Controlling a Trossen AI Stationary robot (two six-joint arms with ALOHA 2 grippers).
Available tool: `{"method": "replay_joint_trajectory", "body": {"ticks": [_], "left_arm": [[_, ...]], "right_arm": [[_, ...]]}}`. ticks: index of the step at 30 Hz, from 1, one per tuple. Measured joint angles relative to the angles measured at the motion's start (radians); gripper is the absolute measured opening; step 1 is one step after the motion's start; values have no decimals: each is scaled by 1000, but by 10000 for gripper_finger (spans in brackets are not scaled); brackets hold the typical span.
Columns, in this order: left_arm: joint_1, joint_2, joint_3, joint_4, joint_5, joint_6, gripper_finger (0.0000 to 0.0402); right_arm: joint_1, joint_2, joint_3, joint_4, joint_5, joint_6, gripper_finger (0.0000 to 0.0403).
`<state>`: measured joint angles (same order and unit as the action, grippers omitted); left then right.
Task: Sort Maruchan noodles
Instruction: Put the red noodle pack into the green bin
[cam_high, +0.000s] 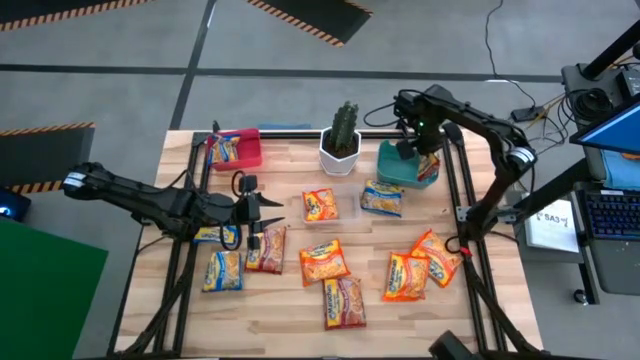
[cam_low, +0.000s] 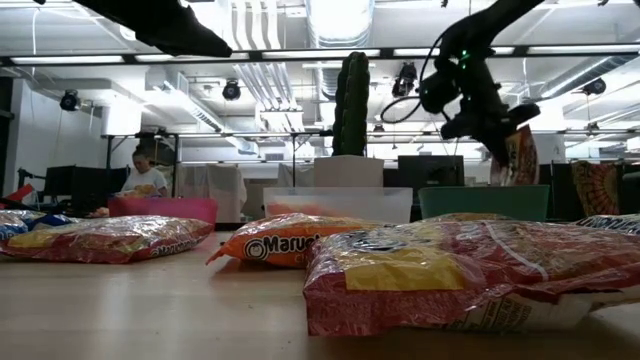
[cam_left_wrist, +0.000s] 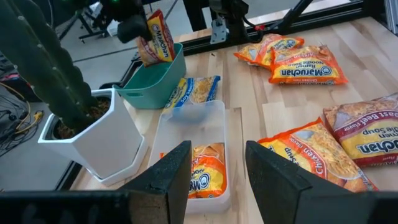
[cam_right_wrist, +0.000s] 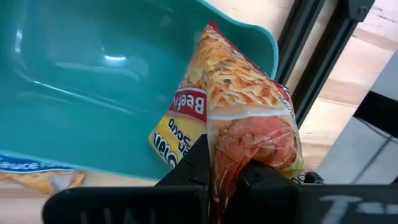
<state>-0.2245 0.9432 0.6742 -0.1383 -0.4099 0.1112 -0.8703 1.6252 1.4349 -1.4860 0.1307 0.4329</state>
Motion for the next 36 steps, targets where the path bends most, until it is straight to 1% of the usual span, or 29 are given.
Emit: {"method": "replay_joint_trajectory", "body": {"ticks": [3,8,18,28,32,36], "left_arm": [[0,2,-1,1,0,0,135],[0,2,-1,0,0,0,135],[0,3,-2,-4,1,-8,135],[0,3,-3,-31,1,-21,135],[0,3,-3,-37,1,-23,135],[0,3,-3,-43,1,-23,135]], "right_arm": [[1,34,0,10,5,-1,9],[11,81,-1,31,75,1,15],[13,132,-2,33,81,13,91],[13,98,-3,26,81,12,152],[13,94,-3,25,81,12,167],[13,88,0,22,81,12,171]]}}
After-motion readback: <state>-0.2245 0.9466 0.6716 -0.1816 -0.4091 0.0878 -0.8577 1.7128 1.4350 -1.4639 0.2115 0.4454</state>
